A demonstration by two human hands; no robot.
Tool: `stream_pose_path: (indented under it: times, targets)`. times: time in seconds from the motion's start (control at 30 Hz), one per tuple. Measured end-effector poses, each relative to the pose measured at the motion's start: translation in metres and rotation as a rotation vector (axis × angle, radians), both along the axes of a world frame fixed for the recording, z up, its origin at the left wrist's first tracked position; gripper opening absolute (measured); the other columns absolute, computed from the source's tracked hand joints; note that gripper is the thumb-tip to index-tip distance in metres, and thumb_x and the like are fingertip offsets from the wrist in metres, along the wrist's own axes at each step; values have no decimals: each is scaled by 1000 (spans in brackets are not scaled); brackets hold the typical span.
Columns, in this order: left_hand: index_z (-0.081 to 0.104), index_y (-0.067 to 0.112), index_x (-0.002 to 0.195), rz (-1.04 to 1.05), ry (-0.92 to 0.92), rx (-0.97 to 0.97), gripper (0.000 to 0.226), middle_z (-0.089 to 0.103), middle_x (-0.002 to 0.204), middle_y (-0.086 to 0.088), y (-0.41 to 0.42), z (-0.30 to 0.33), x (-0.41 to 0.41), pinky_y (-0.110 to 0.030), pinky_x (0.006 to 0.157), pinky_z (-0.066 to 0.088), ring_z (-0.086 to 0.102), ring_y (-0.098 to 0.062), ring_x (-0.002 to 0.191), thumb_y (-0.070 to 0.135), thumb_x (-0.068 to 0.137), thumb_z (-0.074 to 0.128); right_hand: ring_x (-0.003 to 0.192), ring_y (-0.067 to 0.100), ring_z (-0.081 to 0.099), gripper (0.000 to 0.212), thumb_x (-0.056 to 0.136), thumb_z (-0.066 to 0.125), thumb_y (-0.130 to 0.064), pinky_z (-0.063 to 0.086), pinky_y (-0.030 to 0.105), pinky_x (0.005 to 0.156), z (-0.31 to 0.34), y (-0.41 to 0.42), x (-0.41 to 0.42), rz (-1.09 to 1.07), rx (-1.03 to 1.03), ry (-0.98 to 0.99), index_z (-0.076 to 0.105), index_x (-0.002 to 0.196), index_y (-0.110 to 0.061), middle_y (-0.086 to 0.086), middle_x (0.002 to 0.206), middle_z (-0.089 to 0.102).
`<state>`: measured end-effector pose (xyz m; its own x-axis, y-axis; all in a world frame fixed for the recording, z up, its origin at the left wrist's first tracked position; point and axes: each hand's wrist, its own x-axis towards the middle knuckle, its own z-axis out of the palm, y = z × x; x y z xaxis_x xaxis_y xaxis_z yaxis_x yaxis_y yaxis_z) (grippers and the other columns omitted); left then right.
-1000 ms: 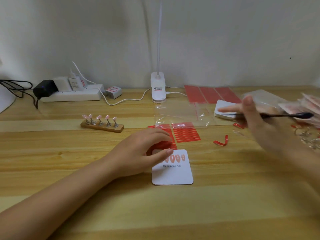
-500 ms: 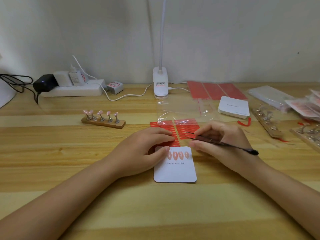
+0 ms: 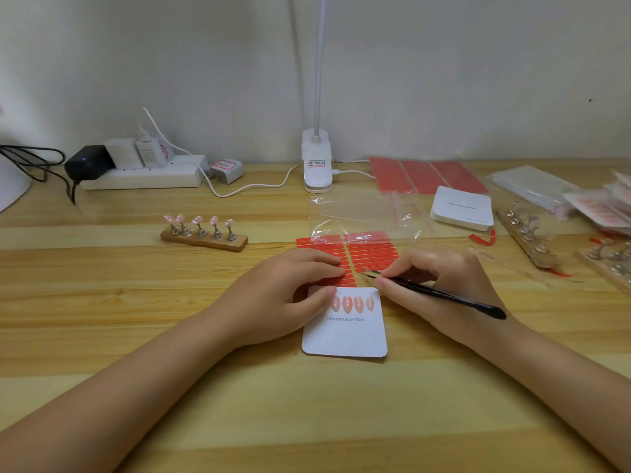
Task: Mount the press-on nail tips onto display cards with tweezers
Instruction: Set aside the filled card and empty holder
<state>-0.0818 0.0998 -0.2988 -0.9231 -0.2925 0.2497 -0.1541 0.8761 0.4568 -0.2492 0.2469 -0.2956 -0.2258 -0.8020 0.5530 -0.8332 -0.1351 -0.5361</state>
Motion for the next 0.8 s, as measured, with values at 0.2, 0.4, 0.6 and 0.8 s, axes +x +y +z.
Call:
stream_pose_path:
  times: [0.2, 0.4, 0.6, 0.8]
  targets:
    - [58, 25, 123, 2, -7, 5, 32, 52, 129, 15, 1, 1, -1, -13, 99, 32, 38, 7, 119, 22, 91, 53, 57, 10, 61, 8, 74, 76, -7, 48, 22, 59, 1, 1, 3, -7, 16, 286, 68, 73, -9, -1, 65, 67]
    - [58, 25, 123, 1, 2, -4, 32, 52, 129, 15, 2, 2, 0, -10, 97, 29, 38, 8, 119, 22, 92, 53, 64, 7, 60, 13, 75, 72, 3, 49, 21, 61, -1, 0, 2, -4, -24, 179, 64, 75, -7, -4, 67, 63]
    - [58, 24, 123, 4, 12, -6, 32, 52, 128, 16, 4, 3, 2, -13, 99, 31, 38, 7, 119, 21, 92, 53, 55, 5, 59, 27, 81, 66, -5, 46, 17, 53, 4, -2, -2, -176, -83, -385, 56, 71, -29, -4, 67, 65]
    - [58, 23, 124, 6, 27, -52, 32, 51, 128, 15, 4, 2, 1, -6, 93, 27, 36, 8, 118, 22, 93, 51, 48, 1, 57, 26, 87, 57, 3, 48, 14, 51, 15, 6, -19, -298, -458, -896, 47, 78, -20, -9, 54, 65]
